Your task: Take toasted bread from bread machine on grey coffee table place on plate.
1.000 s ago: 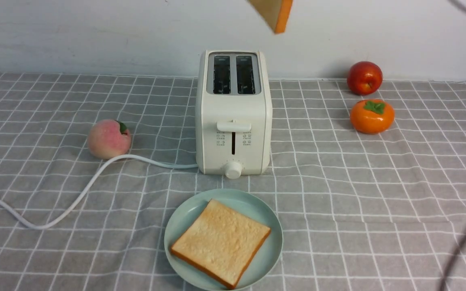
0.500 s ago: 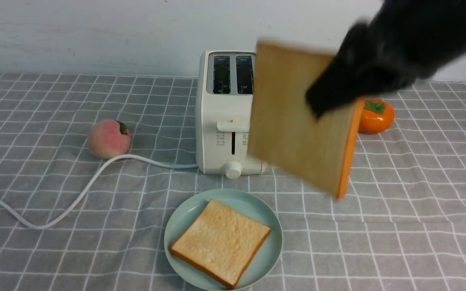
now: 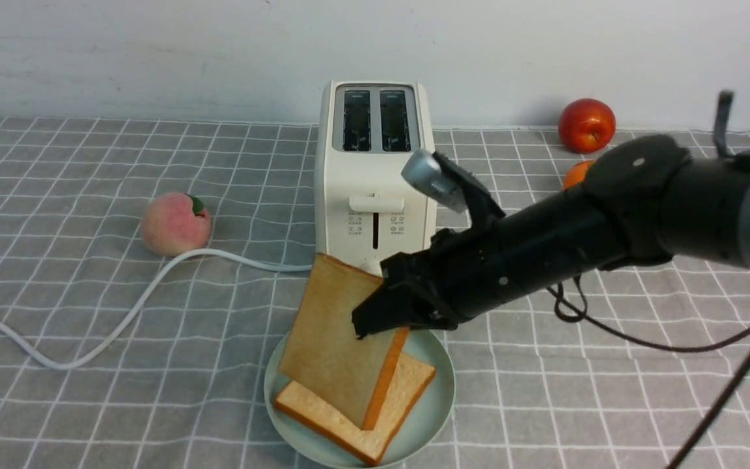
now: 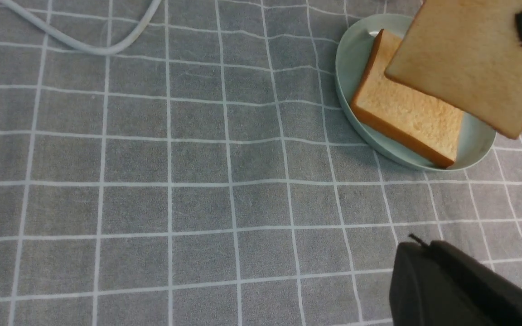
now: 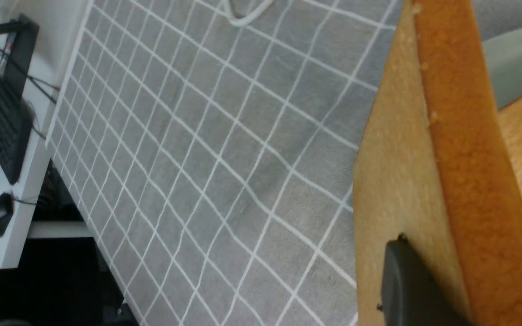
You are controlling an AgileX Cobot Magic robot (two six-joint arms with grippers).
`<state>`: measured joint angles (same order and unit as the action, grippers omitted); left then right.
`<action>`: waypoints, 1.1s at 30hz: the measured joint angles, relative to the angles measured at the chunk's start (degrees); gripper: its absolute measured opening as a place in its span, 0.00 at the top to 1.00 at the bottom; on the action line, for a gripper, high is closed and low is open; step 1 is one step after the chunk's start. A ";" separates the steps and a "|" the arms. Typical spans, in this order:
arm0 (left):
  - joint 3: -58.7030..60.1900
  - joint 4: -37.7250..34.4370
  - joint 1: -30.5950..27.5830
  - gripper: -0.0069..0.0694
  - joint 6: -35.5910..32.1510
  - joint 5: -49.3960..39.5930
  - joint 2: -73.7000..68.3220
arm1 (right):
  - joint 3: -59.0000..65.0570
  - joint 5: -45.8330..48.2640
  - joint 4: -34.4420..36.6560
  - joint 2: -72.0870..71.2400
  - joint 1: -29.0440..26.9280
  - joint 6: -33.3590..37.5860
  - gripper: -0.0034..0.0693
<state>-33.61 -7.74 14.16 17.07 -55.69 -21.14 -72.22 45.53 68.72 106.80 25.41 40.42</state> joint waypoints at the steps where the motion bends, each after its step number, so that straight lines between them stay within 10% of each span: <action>1: 0.00 0.00 0.00 0.93 0.00 -0.46 0.00 | 0.05 -0.13 0.11 1.07 0.00 0.00 0.73; 10: 0.00 0.00 0.00 0.93 0.00 -3.63 0.00 | 0.28 2.28 -3.01 0.78 -0.99 0.00 0.21; 15: 0.00 0.00 0.00 0.93 0.00 -3.92 0.00 | 0.28 2.44 -13.20 -5.71 -5.24 -2.83 0.13; 21: 0.00 0.00 0.00 0.93 0.00 -3.92 0.00 | 0.28 2.42 -28.27 -18.99 -11.87 -11.53 0.30; 27: 0.00 0.00 0.00 0.93 0.00 -1.88 0.00 | 1.68 4.78 -45.70 -44.37 -16.87 -25.63 0.89; 33: 0.00 0.00 0.00 0.93 0.00 2.48 0.00 | 14.29 -4.41 -56.72 -70.27 -17.08 -35.68 0.97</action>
<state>-33.61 -7.74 14.16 17.07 -53.21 -21.14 -57.93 41.12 12.00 36.53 8.33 4.75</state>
